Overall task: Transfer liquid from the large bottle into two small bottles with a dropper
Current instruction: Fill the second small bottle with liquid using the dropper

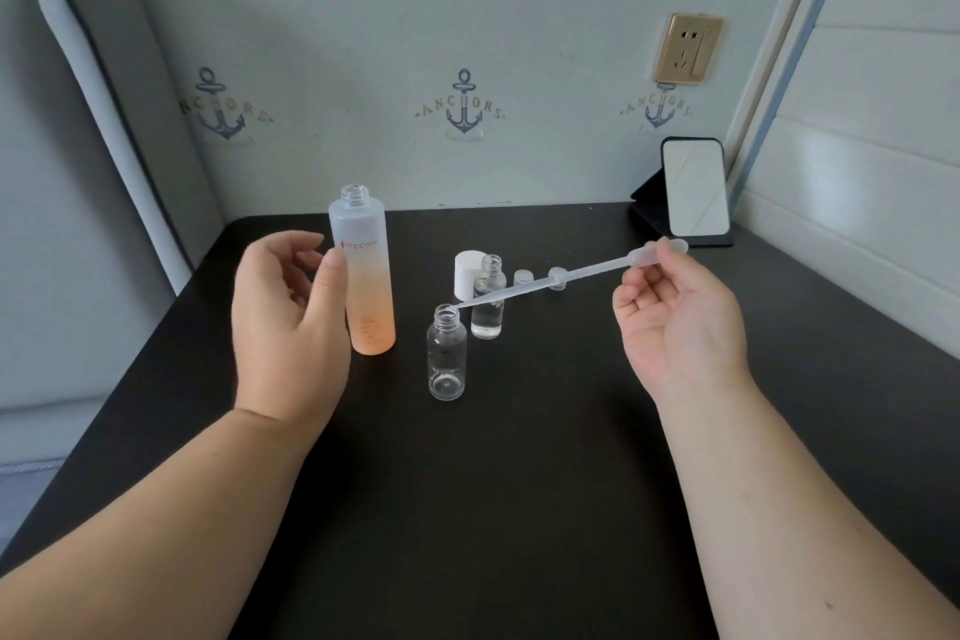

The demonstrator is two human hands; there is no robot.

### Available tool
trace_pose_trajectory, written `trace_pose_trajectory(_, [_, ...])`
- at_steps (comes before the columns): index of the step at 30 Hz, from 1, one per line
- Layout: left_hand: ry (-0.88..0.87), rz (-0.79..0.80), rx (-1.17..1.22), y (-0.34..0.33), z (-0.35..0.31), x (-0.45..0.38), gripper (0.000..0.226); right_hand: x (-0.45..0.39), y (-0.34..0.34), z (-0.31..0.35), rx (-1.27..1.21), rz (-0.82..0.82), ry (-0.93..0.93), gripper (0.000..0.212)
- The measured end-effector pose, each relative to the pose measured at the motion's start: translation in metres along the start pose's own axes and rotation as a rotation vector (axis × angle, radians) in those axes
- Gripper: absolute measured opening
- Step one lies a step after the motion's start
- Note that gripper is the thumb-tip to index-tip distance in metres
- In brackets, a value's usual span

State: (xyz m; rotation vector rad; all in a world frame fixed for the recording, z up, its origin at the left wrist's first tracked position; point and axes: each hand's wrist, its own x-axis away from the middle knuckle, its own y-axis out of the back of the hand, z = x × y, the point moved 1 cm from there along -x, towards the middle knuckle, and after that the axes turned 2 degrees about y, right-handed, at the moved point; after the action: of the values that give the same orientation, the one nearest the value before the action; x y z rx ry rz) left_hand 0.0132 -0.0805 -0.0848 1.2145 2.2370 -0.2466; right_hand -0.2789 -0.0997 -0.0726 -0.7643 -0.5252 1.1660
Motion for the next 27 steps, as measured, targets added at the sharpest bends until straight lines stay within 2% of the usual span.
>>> trace_pose_trajectory(2, [-0.076,0.076,0.001,0.000,-0.004,0.005,0.003,0.000,0.000,0.000,0.005,0.014,0.002,0.037])
trace_pose_trajectory(5, [-0.103,0.314,-0.016,-0.007,-0.006,0.013,0.019,0.001,0.000,0.001,0.005,0.035,0.007,0.038])
trace_pose_trajectory(8, [-0.128,0.578,-0.169,-0.012,-0.006,0.017,0.041,0.001,0.000,0.002,-0.008,0.036,0.005,0.037])
trace_pose_trajectory(10, [-0.090,0.703,-0.257,-0.015,-0.004,0.018,0.043,0.001,0.000,0.002,-0.013,0.031,0.007,0.037])
trace_pose_trajectory(16, [-0.096,0.737,-0.327,-0.021,0.000,0.018,0.018,0.001,0.001,0.002,-0.006,0.026,0.024,0.033])
trace_pose_trajectory(27, [-0.125,0.736,-0.300,-0.019,0.004,0.015,0.023,-0.001,0.002,0.002,0.003,0.032,0.042,0.031])
